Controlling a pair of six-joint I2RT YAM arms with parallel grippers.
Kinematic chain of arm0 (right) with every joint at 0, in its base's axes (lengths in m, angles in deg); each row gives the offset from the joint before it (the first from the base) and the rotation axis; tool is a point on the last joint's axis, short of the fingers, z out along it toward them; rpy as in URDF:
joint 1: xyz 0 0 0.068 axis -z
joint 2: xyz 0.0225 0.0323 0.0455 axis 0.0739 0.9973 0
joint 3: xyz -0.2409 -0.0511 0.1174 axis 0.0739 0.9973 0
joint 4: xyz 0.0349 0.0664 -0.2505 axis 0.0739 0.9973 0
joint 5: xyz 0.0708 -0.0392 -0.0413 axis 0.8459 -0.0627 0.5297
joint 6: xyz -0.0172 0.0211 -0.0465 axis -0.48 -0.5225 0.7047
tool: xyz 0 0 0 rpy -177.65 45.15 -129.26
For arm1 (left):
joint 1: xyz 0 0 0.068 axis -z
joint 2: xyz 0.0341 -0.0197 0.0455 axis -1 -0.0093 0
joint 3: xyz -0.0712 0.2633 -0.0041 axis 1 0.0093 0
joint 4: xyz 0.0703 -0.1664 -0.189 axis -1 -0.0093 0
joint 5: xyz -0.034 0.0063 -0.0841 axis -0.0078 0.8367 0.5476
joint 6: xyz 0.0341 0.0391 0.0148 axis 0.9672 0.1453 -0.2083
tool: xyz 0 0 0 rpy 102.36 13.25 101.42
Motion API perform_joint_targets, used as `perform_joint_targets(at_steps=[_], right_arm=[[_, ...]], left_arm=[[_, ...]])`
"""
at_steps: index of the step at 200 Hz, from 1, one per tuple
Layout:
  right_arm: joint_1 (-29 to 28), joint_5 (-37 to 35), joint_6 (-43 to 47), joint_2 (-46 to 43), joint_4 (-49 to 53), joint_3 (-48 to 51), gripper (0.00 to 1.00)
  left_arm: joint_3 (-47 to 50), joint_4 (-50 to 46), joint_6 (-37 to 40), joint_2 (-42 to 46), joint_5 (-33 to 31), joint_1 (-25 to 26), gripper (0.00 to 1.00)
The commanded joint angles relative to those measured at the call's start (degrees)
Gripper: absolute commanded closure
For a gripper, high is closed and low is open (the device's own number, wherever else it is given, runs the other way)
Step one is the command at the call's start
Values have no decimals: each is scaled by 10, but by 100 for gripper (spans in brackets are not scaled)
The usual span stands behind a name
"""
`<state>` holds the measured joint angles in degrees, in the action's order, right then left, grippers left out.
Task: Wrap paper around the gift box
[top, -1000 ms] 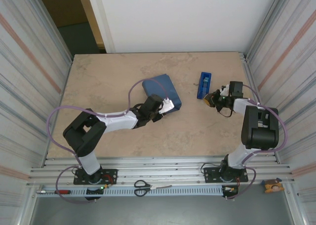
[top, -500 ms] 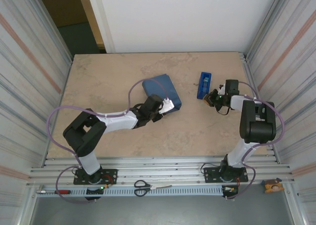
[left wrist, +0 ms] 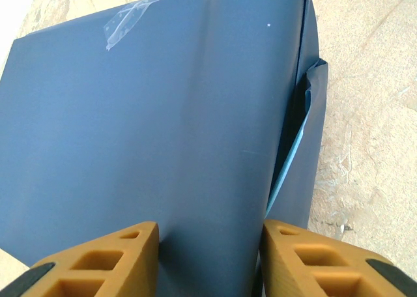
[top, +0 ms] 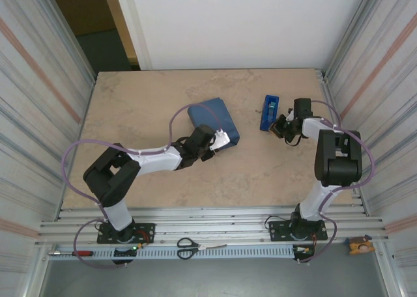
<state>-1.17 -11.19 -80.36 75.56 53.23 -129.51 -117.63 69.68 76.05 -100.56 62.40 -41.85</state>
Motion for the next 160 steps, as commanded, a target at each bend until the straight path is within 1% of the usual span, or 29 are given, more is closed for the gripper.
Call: perform_joint_targets(at_steps=[1,14,48,56,77,87,119,139,160], right_arm=[[0,-55,24,10,92,12,100],[-1,-53,28,-1,98,13,100],[-15,31,56,-81,81,34,100],[-18,56,66,-104,82,41,100],[-20,152,87,-144,85,56,100],[-24,180,95,-155,94,60,100],[-40,267,114,-176,88,75,100],[-57,304,121,-173,79,72,100],[-76,318,112,-166,59,70,100]], left_arm=[[13,-60,-15,-34,15,3,57],[13,-60,-15,-34,16,3,57],[14,-59,-14,-33,17,3,57],[14,-60,-15,-33,16,3,57],[14,-59,-15,-33,15,3,57],[14,-59,-15,-33,15,3,57],[16,-56,-16,-33,16,3,57],[17,-56,-17,-35,16,3,57],[19,-54,-18,-35,16,3,57]])
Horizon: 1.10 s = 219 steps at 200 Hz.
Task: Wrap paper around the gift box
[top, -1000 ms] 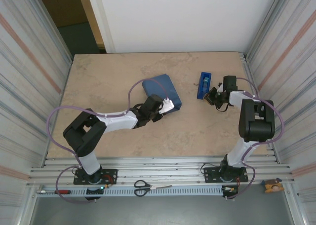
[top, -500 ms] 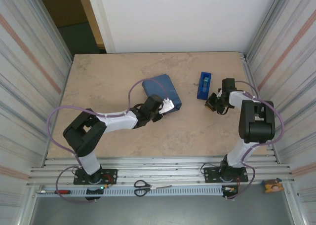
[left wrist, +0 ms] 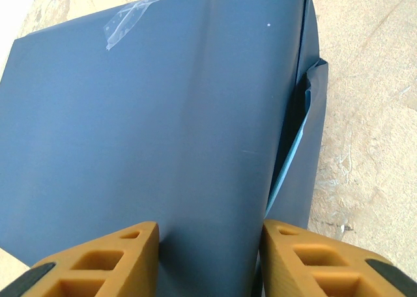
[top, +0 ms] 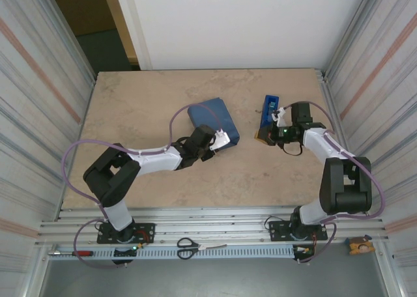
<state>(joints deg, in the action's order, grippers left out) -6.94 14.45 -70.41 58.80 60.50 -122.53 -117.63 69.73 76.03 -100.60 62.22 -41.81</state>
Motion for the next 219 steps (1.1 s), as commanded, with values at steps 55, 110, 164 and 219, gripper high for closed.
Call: perform_joint_targets(at_steps=[55,110,164,219], right_arm=[[-89,69,-45,37,-98,3,100],[-143,55,-90,88,-164,6,100],[-159,52,-118,114,-210,11,100],[-160,21,-141,136,-224,21,100]], left_arm=[[19,-54,-20,-35,17,2,57],[19,-54,-20,-36,18,2,57],[19,-52,-20,-36,18,2,57],[20,-54,-19,-35,19,2,57]])
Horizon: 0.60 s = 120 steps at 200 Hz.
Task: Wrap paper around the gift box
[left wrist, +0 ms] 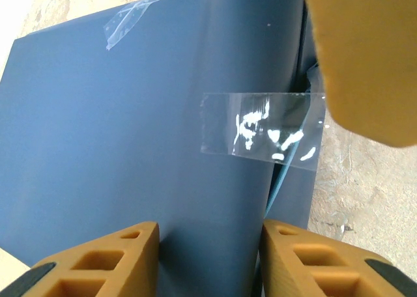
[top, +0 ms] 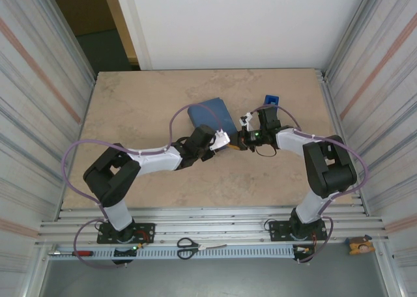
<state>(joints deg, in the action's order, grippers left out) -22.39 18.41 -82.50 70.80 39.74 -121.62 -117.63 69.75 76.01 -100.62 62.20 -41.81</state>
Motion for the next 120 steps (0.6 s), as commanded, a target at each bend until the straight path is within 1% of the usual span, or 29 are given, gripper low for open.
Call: perform_joint_targets(at_steps=[1,72,92,120], right_arm=[[-6,-19,-21,16,-18,12,100],[-14,-33,-52,32,-50,8,100],[-14,-26,-62,36,-62,7,100],[-16,-26,-64,30,-63,8,92]], left_arm=[[20,-54,-19,-35,19,2,57],[20,-55,-20,-34,19,2,57],[20,-55,-20,-34,18,2,57],[19,-55,-20,-34,18,2,57]])
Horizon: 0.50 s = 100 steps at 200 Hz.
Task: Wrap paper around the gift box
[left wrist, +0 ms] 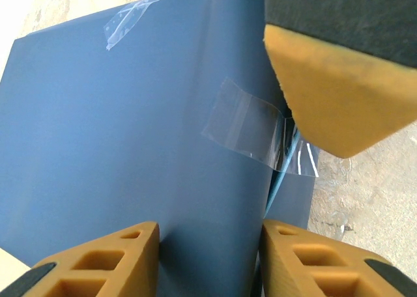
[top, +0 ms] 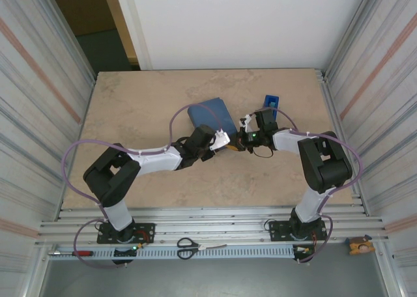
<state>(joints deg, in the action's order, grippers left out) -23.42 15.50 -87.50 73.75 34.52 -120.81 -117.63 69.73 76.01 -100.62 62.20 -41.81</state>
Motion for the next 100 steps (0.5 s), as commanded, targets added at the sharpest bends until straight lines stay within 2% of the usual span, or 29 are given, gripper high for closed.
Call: perform_joint_targets(at_steps=[1,73,100], right_arm=[[-6,3,-15,0,-10,0,92],[-8,2,-19,-17,-3,1,66],[-9,1,-26,-19,-10,1,62]], left_arm=[[19,-55,-20,-34,18,2,57],[21,-54,-20,-34,19,2,58],[22,-53,-20,-32,19,2,58]])
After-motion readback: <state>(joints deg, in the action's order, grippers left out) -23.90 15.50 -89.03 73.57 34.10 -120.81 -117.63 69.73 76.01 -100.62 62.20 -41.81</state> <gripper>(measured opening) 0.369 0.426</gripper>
